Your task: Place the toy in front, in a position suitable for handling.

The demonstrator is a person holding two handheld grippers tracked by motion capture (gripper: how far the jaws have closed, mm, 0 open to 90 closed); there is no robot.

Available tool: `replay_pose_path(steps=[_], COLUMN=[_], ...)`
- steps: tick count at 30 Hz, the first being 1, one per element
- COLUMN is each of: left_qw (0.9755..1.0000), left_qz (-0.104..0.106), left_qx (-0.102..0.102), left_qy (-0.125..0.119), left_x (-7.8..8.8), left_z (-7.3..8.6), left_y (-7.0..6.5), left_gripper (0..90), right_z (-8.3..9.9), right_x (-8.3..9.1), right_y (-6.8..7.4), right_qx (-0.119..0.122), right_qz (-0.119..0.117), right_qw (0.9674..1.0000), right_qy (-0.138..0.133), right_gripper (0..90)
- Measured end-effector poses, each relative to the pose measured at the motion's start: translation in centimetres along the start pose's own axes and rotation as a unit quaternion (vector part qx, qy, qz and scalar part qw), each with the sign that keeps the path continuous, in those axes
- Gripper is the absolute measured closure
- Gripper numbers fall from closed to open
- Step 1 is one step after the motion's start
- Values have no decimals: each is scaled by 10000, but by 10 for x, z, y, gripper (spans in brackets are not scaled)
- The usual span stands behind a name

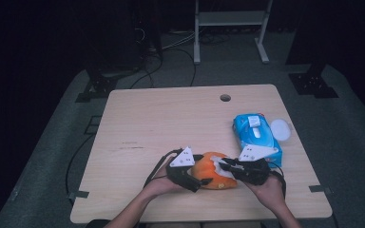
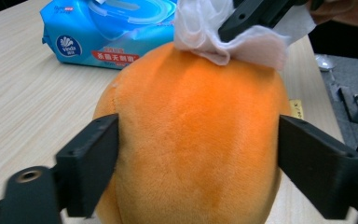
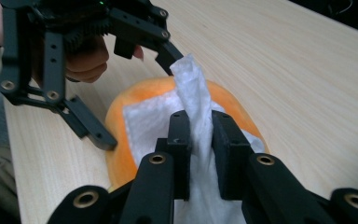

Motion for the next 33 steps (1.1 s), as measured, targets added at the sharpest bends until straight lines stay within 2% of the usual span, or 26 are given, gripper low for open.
replay_pose_path(steps=[2, 4, 6, 9, 12, 14, 16, 17, 18, 19, 20, 22, 24, 25, 27, 30, 33], left_qw=[9993, 9986, 9978, 9985, 9998, 10000, 10000, 10000, 9999, 9999, 9992, 9982, 9957, 9952, 9958, 9978, 9993], left_qz=[71, 1, 93, 45, 12, -33, -49, -29, 1, 1, -4, -8, 132, 171, 156, 25, -174], left_qx=[328, 525, 660, 537, 175, -46, -63, -9, 141, 141, 389, 602, 912, 956, 904, 646, 183], left_qy=[-137, -81, -46, 17, -10, 12, 3, -46, -49, -49, -59, 6, 43, 83, 6, -138, -259], left_x=[4, 6, 4, 3, 4, 4, 4, 4, 3, 3, 1, -1, -5, -6, -5, 0, 3], left_z=[-2, 1, 5, 3, -2, -5, -5, -4, -3, -3, -2, 0, 4, 7, 7, -1, -15], left_y=[5, 10, 13, 10, 3, -2, -3, -2, 1, 1, 6, 9, 13, 14, 13, 8, -4], left_gripper=[114, 99, 139, 223, 311, 335, 333, 318, 278, 195, 149, 84, 89, 126, 225, 308, 318], right_z=[4, 8, 9, 4, -6, -12, -14, -13, -12, -9, -7, -4, -3, -3, -3, -8, -17], right_x=[2, 5, 7, 6, 6, 3, 1, 0, 1, 2, 3, 5, 7, 7, 7, 9, 12], right_y=[-5, -10, -13, -7, 5, 13, 18, 17, 14, 9, 5, 1, -2, -3, -3, 1, 13], right_qx=[-86, -186, -256, -143, -18, 113, 286, 291, 226, 139, 73, -43, -74, -83, -62, 23, 189], right_qz=[-1, 32, 49, 106, -60, -198, -114, -112, -133, -105, -88, -69, -23, 5, 60, 130, 67], right_qw=[10000, 9998, 9997, 9998, 9997, 9993, 9994, 9994, 9995, 9997, 9998, 9998, 9998, 9998, 9999, 9997, 9993], right_qy=[15, -3, -30, -53, -215, -294, -170, -162, -159, -143, -155, -173, -184, -170, -131, -192, -322], right_gripper=[782, 782, 782, 783, 783, 782, 785, 787, 789, 789, 789, 789, 789, 789, 789, 789, 789])
Point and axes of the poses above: each handheld gripper's, and its own axes: x roughly backward along the jaws, z roughly out of its underside, y roughly to its left, the point moved 2 cm from there along -x, roughly forward along the jaws, and after that the axes turned 5 degrees about x, right-handed, at the moved point
